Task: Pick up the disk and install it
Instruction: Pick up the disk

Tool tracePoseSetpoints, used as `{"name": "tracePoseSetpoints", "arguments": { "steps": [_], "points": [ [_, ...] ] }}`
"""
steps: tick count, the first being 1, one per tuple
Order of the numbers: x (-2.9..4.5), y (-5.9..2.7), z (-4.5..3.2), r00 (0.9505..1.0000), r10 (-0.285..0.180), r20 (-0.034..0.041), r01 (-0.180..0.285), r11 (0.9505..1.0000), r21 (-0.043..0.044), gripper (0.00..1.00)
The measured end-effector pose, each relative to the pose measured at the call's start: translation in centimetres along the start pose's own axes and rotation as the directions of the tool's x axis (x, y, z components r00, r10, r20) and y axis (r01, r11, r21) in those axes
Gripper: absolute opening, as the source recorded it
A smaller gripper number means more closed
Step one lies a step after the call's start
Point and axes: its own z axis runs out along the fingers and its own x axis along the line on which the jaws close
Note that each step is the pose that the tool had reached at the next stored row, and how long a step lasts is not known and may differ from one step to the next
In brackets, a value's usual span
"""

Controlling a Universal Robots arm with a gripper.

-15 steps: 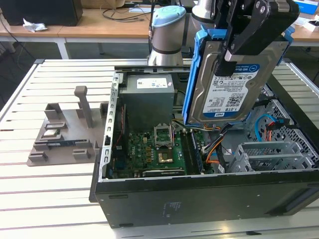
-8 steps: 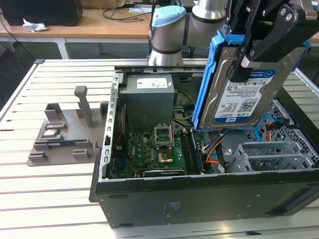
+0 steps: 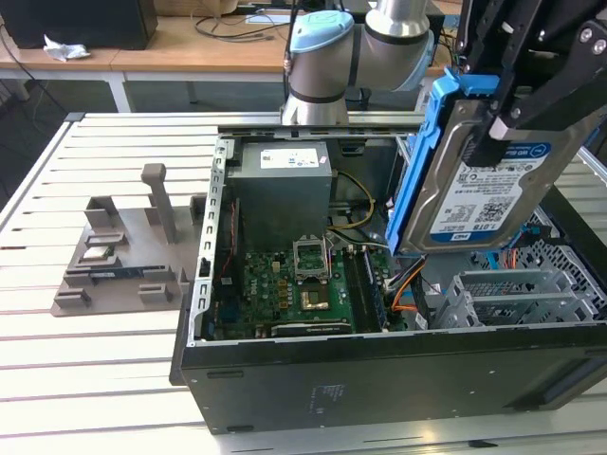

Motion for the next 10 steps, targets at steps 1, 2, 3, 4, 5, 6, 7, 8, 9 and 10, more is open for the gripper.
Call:
{"name": "tracePoseSetpoints", "arguments": {
  "steps": [1,2,3,4,5,6,7,8,9,10],
  "points": [
    [0.20,-0.12,0.00,1.0000,0.000,0.0000,0.000,1.0000,-0.0001,0.36],
    [0.39,-0.20,0.01,1.0000,0.000,0.0000,0.000,1.0000,-0.0003,0.36],
    [0.70,-0.32,0.01,1.0000,0.000,0.0000,0.000,1.0000,-0.0005,0.36],
    [0.90,-0.40,0.01,1.0000,0.000,0.0000,0.000,1.0000,-0.0006,0.36],
    [1.20,-0.51,0.01,1.0000,0.000,0.0000,0.000,1.0000,-0.0008,0.36],
    [1.44,-0.63,0.02,1.0000,0.000,0.0001,0.000,1.0000,-0.0009,0.36],
    [1.63,-0.74,0.02,1.0000,0.000,0.0001,0.000,1.0000,-0.0012,0.36],
    [1.76,-0.83,0.02,1.0000,0.000,0.0000,0.000,1.0000,-0.0013,0.36],
    [1.91,-0.92,0.02,1.0000,0.000,0.0000,0.000,1.0000,-0.0014,0.36],
    [2.11,-1.04,0.04,1.0000,0.000,0.0001,0.000,1.0000,-0.0015,0.36]
  ]
}}
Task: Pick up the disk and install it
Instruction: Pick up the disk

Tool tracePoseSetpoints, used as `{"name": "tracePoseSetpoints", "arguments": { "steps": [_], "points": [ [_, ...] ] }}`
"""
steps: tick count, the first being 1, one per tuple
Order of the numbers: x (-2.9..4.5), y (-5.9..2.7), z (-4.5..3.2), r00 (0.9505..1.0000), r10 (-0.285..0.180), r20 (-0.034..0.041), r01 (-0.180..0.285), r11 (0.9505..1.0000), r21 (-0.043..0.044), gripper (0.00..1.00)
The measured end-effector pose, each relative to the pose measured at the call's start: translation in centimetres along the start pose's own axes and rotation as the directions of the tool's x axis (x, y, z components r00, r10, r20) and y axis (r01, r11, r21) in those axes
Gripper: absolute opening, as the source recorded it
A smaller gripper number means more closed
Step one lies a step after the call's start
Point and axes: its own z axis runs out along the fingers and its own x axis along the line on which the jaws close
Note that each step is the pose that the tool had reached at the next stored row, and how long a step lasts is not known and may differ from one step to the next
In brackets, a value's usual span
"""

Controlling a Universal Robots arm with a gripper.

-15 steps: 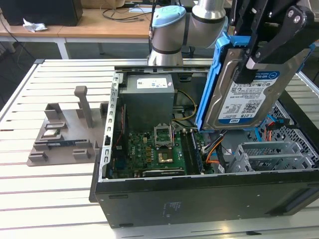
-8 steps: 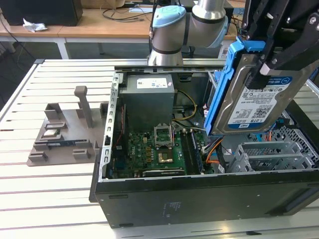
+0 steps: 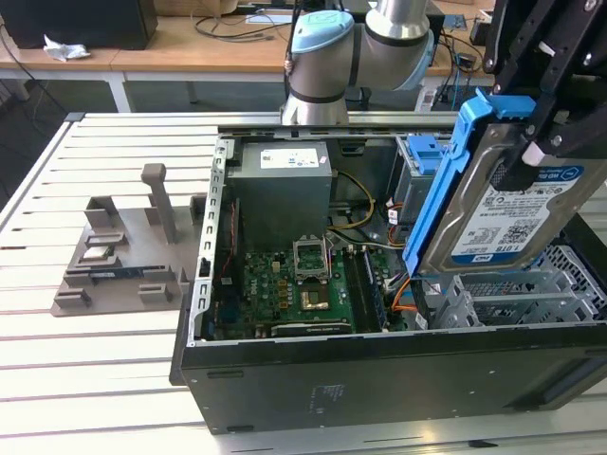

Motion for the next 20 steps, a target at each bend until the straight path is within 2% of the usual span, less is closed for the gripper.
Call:
{"name": "tracePoseSetpoints", "arguments": {
  "steps": [6,20],
  "points": [
    [0.71,-0.77,0.06,1.0000,0.000,-0.0001,0.000,1.0000,-0.0006,0.36],
    [1.34,-2.56,0.16,1.0000,0.000,0.0000,0.000,1.0000,-0.0016,0.36]
  ]
}}
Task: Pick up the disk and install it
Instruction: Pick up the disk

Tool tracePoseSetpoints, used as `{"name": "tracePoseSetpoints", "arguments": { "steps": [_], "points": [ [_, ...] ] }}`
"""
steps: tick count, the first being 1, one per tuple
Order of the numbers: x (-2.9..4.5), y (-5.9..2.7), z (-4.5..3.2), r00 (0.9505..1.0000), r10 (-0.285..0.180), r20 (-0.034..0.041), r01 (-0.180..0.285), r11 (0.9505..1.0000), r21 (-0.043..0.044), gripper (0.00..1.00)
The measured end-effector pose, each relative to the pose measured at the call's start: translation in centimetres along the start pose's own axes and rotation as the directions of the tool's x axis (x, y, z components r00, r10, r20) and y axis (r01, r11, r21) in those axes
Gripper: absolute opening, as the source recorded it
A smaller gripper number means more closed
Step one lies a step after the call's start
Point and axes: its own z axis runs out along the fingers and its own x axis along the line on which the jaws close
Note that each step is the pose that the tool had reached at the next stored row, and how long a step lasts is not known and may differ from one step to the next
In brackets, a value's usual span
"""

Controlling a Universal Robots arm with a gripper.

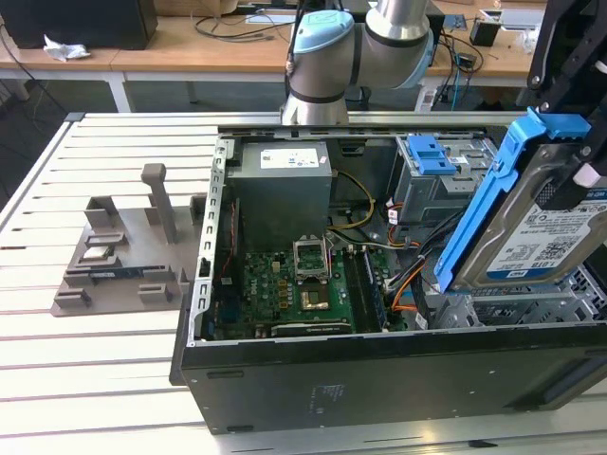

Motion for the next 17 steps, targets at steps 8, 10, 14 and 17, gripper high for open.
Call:
{"name": "tracePoseSetpoints", "arguments": {
  "steps": [8,10,14,17],
  "points": [
    [0.12,-2.04,0.04,1.0000,0.000,0.0001,0.000,1.0000,-0.0010,0.36],
    [0.14,-2.44,0.07,1.0000,0.000,0.0001,0.000,1.0000,-0.0011,0.36],
    [0.16,-3.09,0.22,1.0000,0.000,0.0000,0.000,1.0000,-0.0016,0.36],
    [0.18,-3.42,0.46,1.0000,0.001,0.0000,-0.001,1.0000,-0.0017,0.36]
  ]
}}
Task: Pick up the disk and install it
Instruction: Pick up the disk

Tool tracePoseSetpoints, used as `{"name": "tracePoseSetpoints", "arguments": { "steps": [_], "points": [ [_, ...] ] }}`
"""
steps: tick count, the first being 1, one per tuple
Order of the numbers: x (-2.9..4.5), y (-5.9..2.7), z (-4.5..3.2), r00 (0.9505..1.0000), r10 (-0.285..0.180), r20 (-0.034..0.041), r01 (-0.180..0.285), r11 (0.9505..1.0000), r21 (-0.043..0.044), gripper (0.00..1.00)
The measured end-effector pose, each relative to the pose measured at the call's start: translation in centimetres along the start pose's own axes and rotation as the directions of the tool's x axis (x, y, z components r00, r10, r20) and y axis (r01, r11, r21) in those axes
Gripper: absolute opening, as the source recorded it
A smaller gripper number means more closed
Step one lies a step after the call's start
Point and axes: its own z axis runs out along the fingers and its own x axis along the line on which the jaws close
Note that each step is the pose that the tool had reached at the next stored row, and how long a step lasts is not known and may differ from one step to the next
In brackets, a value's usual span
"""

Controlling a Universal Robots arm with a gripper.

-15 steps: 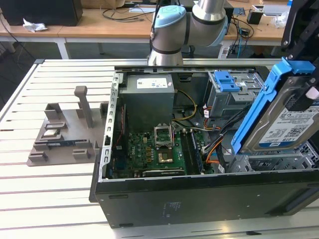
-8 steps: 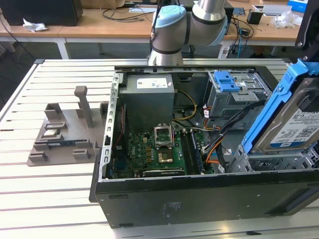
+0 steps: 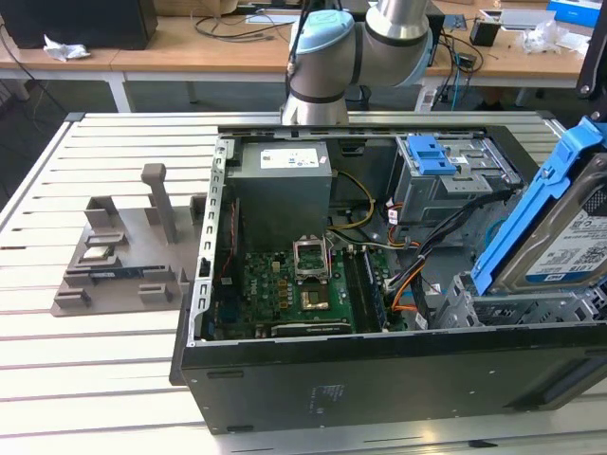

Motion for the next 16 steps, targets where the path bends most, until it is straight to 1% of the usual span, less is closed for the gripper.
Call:
{"name": "tracePoseSetpoints", "arguments": {
  "steps": [4,7,8,9,11,12,16],
  "points": [
    [-0.27,-0.60,0.29,1.0000,0.001,-0.0005,-0.001,1.0000,-0.0001,0.36],
    [-0.72,-0.98,0.40,1.0000,0.001,-0.0022,-0.001,1.0000,-0.0001,0.36],
    [-1.05,-1.11,0.45,1.0000,0.001,-0.0033,-0.001,1.0000,-0.0001,0.36],
    [-1.64,-1.27,0.50,1.0000,0.001,-0.0050,-0.001,1.0000,-0.0002,0.36],
    [-2.53,-1.44,0.57,1.0000,0.001,-0.0071,-0.001,1.0000,-0.0002,0.36],
    [-2.87,-1.55,0.59,1.0000,0.001,-0.0080,-0.001,1.0000,-0.0002,0.36],
    [-3.75,-1.78,0.67,0.9999,0.001,-0.0112,-0.001,1.0000,-0.0003,0.36]
  ]
}}
